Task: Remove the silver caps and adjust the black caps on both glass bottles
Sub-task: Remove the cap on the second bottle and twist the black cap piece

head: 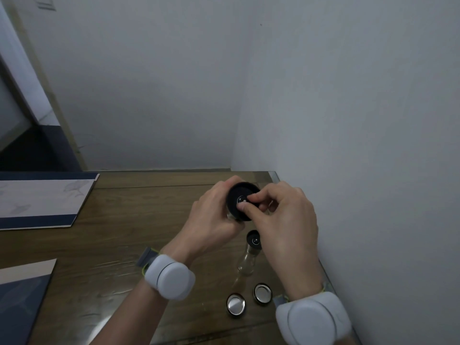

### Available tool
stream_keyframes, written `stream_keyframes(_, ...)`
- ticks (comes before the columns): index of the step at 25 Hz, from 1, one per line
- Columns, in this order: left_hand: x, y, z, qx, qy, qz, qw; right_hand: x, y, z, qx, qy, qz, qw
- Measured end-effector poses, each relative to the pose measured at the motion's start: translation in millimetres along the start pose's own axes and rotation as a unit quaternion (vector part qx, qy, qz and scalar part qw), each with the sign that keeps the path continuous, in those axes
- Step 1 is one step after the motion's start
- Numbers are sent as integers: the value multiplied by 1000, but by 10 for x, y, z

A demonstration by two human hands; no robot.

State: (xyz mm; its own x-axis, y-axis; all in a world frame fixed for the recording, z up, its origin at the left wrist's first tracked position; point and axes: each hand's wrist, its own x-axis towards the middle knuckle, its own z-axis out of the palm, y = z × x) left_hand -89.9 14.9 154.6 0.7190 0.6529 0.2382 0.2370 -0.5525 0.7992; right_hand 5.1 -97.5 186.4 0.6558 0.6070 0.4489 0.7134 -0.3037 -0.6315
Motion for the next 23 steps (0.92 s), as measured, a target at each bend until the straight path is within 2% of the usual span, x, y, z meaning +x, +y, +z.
stream_keyframes(3,-26,-8,10,-3,3,-2,1000,-40,-1,23,-4,2,-9,1000)
stream_keyframes(8,-44,-21,-21,-17,-32,1,999,35,113,-122,-56,-67,-104,991)
stream_keyframes(11,-41,-31,0,-27,-33,3,999,83,135,-143,-83,-66,-148,983)
stream_keyframes(23,-59,-81,59,-16,-19,4,1000,-54,131,-52,-118,-18,-153,981)
